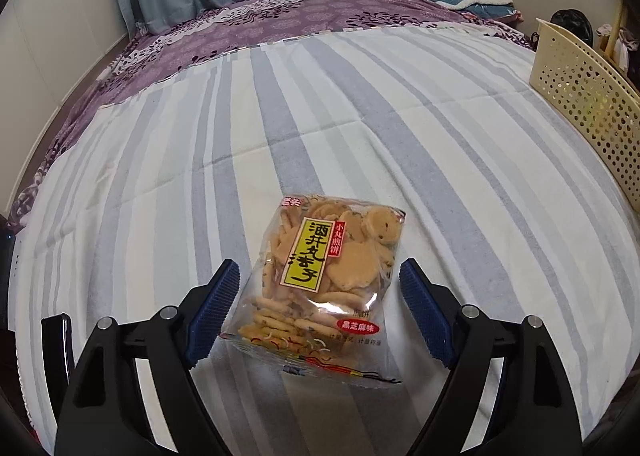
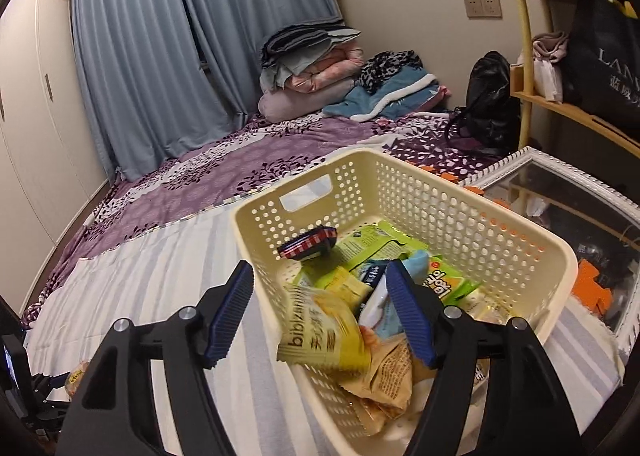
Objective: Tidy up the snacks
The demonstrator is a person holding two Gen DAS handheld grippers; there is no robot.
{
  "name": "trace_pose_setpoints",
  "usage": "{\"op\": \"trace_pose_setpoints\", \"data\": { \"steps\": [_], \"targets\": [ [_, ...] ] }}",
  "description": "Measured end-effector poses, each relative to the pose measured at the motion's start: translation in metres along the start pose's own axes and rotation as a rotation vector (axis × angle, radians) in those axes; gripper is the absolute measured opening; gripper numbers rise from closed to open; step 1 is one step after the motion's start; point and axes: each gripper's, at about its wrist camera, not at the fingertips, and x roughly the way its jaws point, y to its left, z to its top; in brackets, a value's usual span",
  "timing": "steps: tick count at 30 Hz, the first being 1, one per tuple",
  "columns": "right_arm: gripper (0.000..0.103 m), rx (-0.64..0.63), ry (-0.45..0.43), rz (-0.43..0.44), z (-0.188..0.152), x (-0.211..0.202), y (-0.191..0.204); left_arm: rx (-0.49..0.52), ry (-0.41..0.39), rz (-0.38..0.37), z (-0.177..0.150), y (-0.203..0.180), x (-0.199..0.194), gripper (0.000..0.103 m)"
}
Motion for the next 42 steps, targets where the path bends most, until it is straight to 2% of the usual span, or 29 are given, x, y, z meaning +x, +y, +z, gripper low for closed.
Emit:
{"op": "trace_pose_setpoints", "data": {
  "steps": [3,6,8,13,19,21,22,26,27,28,29,30,31,32,36,42],
  "targets": [
    [0.069,0.003,-0.002,0.004,-0.002,-0.001,-0.001,0.004,0.01,-0.002,-0.003,0.001,0.005,0.083],
    [0.069,0.003,-0.004,0.01,-0.004,-0.001,0.0,0.003,0.004,-0.008,-0.003,0.002,0.007,0.079],
    [0.069,0.002,-0.008,0.012,-0.005,-0.003,0.003,-0.007,-0.011,-0.012,-0.002,0.002,0.003,0.071],
    [0.069,0.014,-0.029,0.015,-0.004,-0.009,0.002,-0.013,-0.064,-0.013,0.01,-0.004,-0.013,0.07],
    [0.069,0.037,-0.061,0.017,-0.002,-0.021,-0.01,0.043,-0.14,-0.05,0.036,-0.031,-0.039,0.068],
    [0.069,0.047,-0.072,0.017,-0.001,-0.025,-0.015,0.076,-0.153,-0.087,0.047,-0.044,-0.045,0.037],
    [0.069,0.051,-0.076,0.017,-0.001,-0.027,-0.018,0.087,-0.149,-0.1,0.053,-0.052,-0.047,0.03],
    [0.069,0.081,-0.09,0.02,-0.001,-0.032,-0.032,0.138,-0.151,-0.148,0.071,-0.078,-0.053,0.03],
    [0.069,0.089,-0.091,0.02,-0.002,-0.033,-0.035,0.149,-0.148,-0.155,0.073,-0.082,-0.053,0.031],
    [0.069,0.095,-0.092,0.018,-0.002,-0.034,-0.038,0.158,-0.141,-0.153,0.074,-0.085,-0.053,0.037],
    [0.069,0.1,-0.094,0.017,-0.002,-0.034,-0.04,0.162,-0.136,-0.146,0.074,-0.086,-0.053,0.056],
    [0.069,0.108,-0.096,0.017,-0.003,-0.035,-0.044,0.16,-0.135,-0.134,0.072,-0.085,-0.053,0.067],
    [0.069,0.115,-0.097,0.017,-0.002,-0.035,-0.047,0.154,-0.135,-0.12,0.07,-0.082,-0.053,0.084],
    [0.069,0.119,-0.098,0.017,-0.002,-0.035,-0.048,0.148,-0.133,-0.11,0.066,-0.078,-0.053,0.087],
    [0.069,0.127,-0.102,0.026,-0.001,-0.035,-0.05,0.107,-0.073,-0.098,0.057,-0.055,-0.041,0.087],
    [0.069,0.099,-0.11,0.036,0.0,-0.039,-0.039,0.005,0.025,-0.122,0.039,-0.03,-0.013,0.087]
  ]
}}
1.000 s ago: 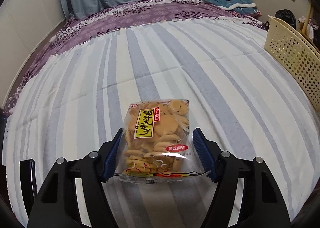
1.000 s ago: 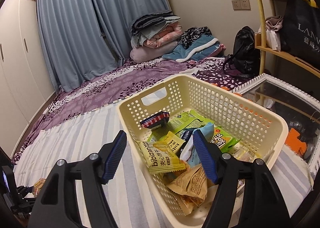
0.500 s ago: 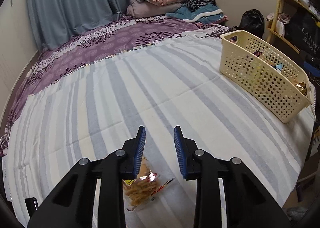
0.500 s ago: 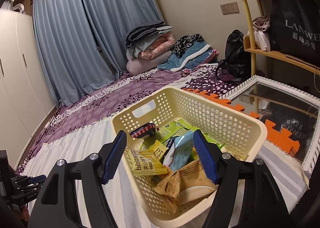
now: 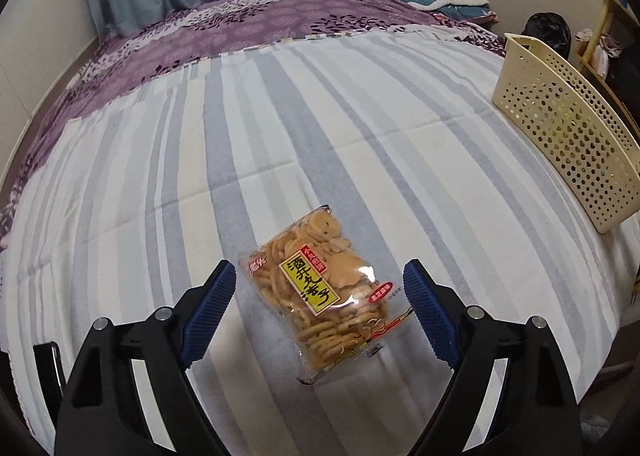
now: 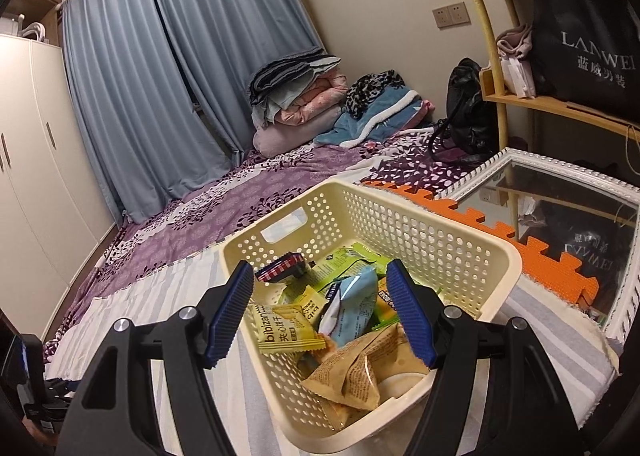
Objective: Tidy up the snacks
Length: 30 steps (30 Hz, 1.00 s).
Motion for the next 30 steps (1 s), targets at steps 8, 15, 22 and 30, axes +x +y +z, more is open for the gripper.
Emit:
{"op": "trace_pose_setpoints", "data": {
  "steps": [8,15,22,30],
  "targets": [
    [0.069,-0.024,-0.007,-0.005,0.002,-0.002,0.013,-0.071,0.048,-0.058,-0.012,0.003,0.03,0.091],
    [0.069,-0.017,-0.022,-0.014,0.004,-0.004,0.011,-0.088,0.021,-0.043,-0.011,0.003,0.032,0.062],
    [0.069,0.007,-0.048,-0.023,0.007,-0.009,0.001,-0.014,-0.062,-0.055,0.009,-0.023,0.002,0.059],
    [0.069,0.045,-0.055,-0.053,0.007,-0.015,-0.025,0.124,-0.163,-0.154,0.065,-0.097,-0.031,0.059]
  ]
}}
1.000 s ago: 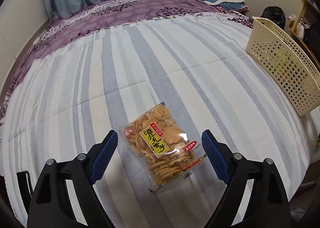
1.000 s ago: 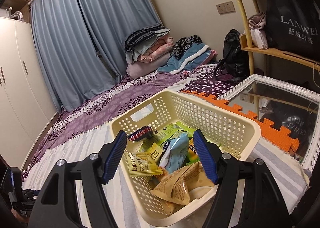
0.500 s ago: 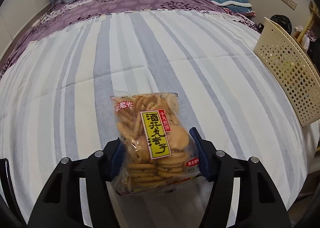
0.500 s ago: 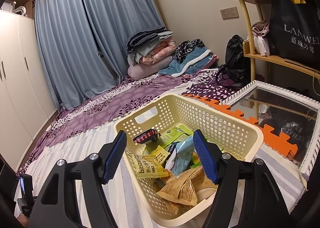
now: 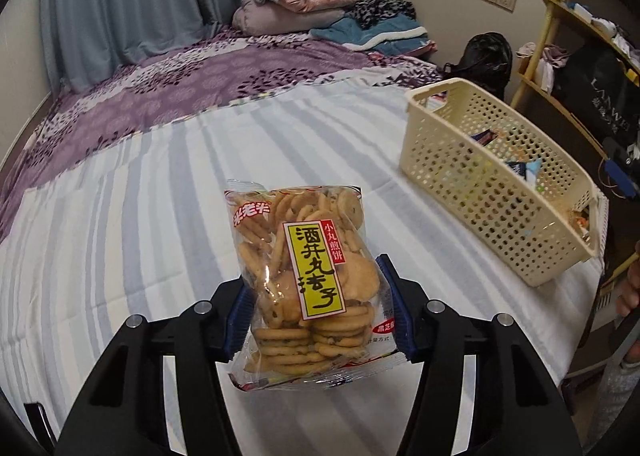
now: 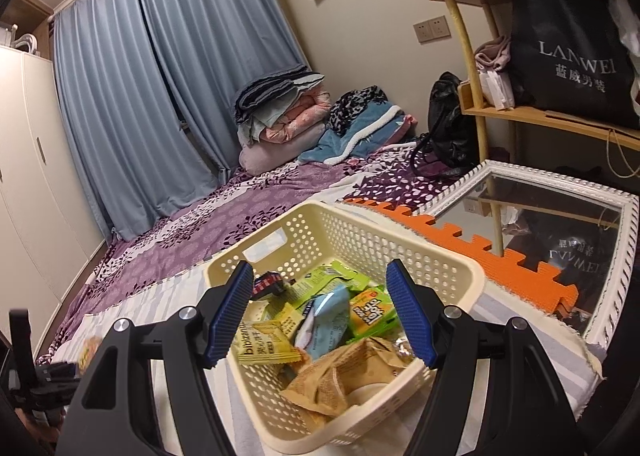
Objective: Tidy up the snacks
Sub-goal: 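Carry the cracker bag in the left gripper and release it into the basket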
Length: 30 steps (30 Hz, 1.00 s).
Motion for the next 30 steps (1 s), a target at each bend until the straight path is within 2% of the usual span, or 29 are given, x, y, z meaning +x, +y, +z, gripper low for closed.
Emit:
{"op": "trace_pose_setpoints", "data": {
  "steps": [8,15,24,25,28,30],
  "targets": [
    [0.069,0.025,0.025,-0.027,-0.005,0.001,-0.028,0.119,-0.047,-0.143,0.064,-0.084,0.011,0.059],
    [0.069,0.02,0.037,-0.041,-0.01,0.002,-0.04,0.221,-0.049,-0.216,0.089,-0.148,0.03,0.059],
    [0.069,0.0,0.044,-0.056,-0.013,0.002,-0.044,0.245,-0.01,-0.28,0.108,-0.191,0.071,0.06],
    [0.069,0.001,0.046,-0.058,-0.013,0.002,-0.044,0.246,-0.007,-0.281,0.108,-0.194,0.074,0.064],
    [0.069,0.002,0.049,-0.062,-0.013,0.003,-0.046,0.234,-0.024,-0.266,0.11,-0.194,0.076,0.092],
    [0.069,0.002,0.05,-0.062,-0.013,0.003,-0.046,0.234,-0.035,-0.251,0.11,-0.191,0.074,0.095]
  ]
}}
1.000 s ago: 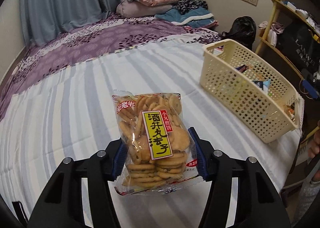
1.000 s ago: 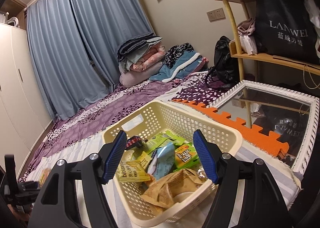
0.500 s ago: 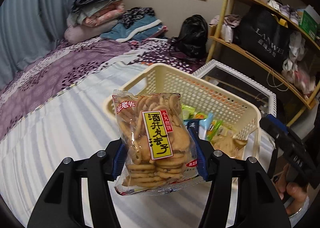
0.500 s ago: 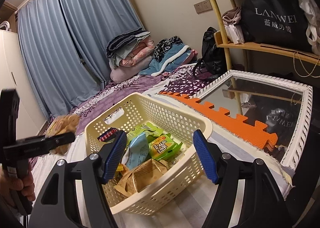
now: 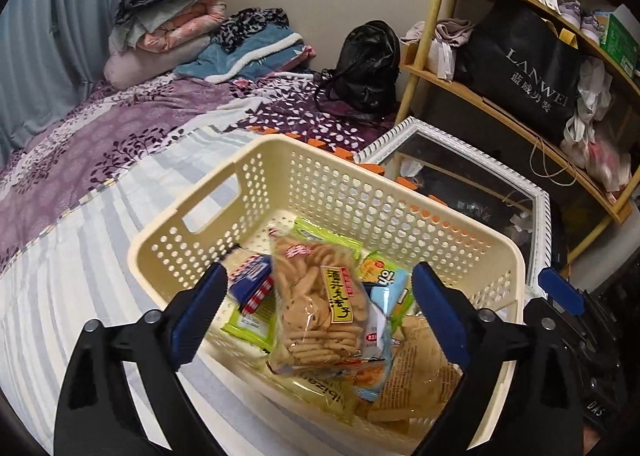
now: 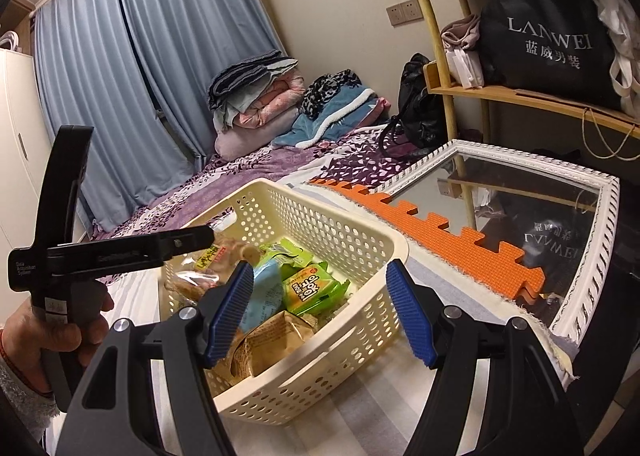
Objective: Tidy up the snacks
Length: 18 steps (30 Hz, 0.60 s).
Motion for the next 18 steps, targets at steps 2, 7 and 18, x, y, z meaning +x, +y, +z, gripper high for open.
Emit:
{"op": "trace_pose_setpoints", "data": {
  "steps": [2,7,18],
  "targets": [
    [0.069,-0.001,0.002,0.003,0.0,0.001,0.002,0.007,0.005,0.023,-0.002,0.003,-0.001,0.099],
    [0.074,-0.017,0.013,0.02,0.0,0.002,0.01,0.033,0.001,0.121,-0.005,0.007,-0.009,0.1],
    [0.094,-0.072,0.024,0.023,0.001,-0.007,0.029,0.173,-0.073,0.341,-0.01,-0.01,-0.034,0.1]
  ]
}}
